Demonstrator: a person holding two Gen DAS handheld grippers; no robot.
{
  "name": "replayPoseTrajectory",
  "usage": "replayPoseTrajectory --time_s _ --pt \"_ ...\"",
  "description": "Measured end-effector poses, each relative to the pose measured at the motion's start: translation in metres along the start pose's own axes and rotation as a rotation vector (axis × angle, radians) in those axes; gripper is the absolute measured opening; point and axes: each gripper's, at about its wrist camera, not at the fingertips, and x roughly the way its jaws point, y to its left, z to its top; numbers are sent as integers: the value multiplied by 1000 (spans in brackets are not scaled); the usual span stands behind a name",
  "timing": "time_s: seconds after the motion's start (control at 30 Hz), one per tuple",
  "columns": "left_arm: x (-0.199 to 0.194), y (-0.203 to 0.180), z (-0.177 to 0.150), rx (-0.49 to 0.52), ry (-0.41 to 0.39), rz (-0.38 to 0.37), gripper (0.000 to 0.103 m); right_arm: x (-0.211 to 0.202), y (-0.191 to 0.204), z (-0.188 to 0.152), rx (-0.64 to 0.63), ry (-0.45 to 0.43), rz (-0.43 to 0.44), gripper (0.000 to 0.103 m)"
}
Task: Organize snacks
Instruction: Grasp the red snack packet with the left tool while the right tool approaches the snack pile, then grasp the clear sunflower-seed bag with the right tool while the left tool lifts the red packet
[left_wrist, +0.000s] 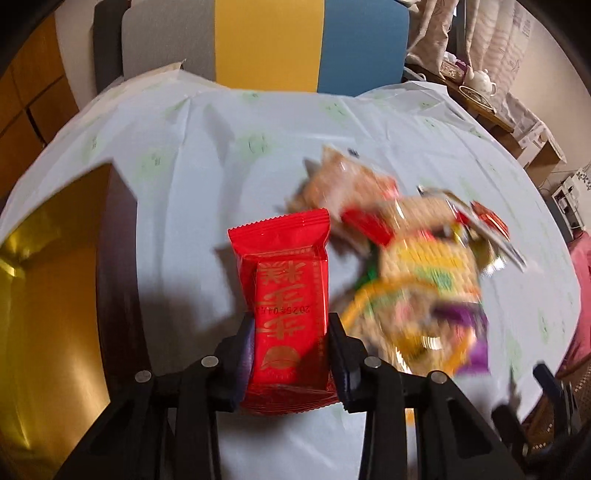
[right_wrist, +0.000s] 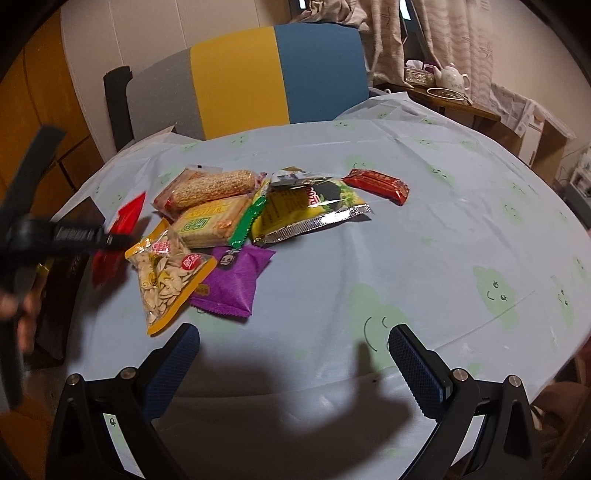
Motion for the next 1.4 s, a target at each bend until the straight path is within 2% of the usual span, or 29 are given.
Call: replayPoseTrajectory --time_s 0.1,0.23,0.3,0.4,0.43,0.47,0.53,0.63,0.73,0.8,0.93,1.03,1.13,1.23,1.4 --pt "-12 -4 -30 -14 -7 -34 37 -4 -2 1 -3 -12 10 103" --pt "-20 -12 -65 3 -25 -40 37 -10 -6 3 -4 -29 30 103" --pt "-27 -17 -80 32 -60 -30 37 -13 -8 4 -9 -37 48 102" --pt "-26 -19 -94 61 -74 -26 38 -15 -10 4 -37 -35 65 91" --pt "-25 -19 -94 67 -82 -19 38 -14 -9 5 -46 -27 78 82" --pt "-24 -19 -93 67 -81 -19 39 -13 -9 6 -60 -20 95 69" --pt "-23 -21 -91 61 -83 -31 39 -13 -3 9 -111 -5 134 62" --pt "-21 -15 -90 39 -95 -74 39 -15 12 13 -223 15 227 62" --pt "-20 -13 -90 32 -105 -97 39 -14 35 14 -419 60 301 62" --pt "-20 -10 -90 14 -109 -117 39 -9 53 12 -584 86 305 62" --pt "-21 -2 -93 -24 -116 -154 39 4 78 14 -806 111 278 63" --pt "-21 -2 -94 -26 -124 -159 39 12 92 16 -901 114 280 74" --pt "-21 -4 -95 -18 -133 -150 39 26 108 13 -962 123 259 74" --pt "-20 -5 -96 -12 -138 -141 39 43 117 8 -989 122 205 44" --pt "-20 -7 -97 -4 -148 -130 39 43 113 8 -900 112 211 42"
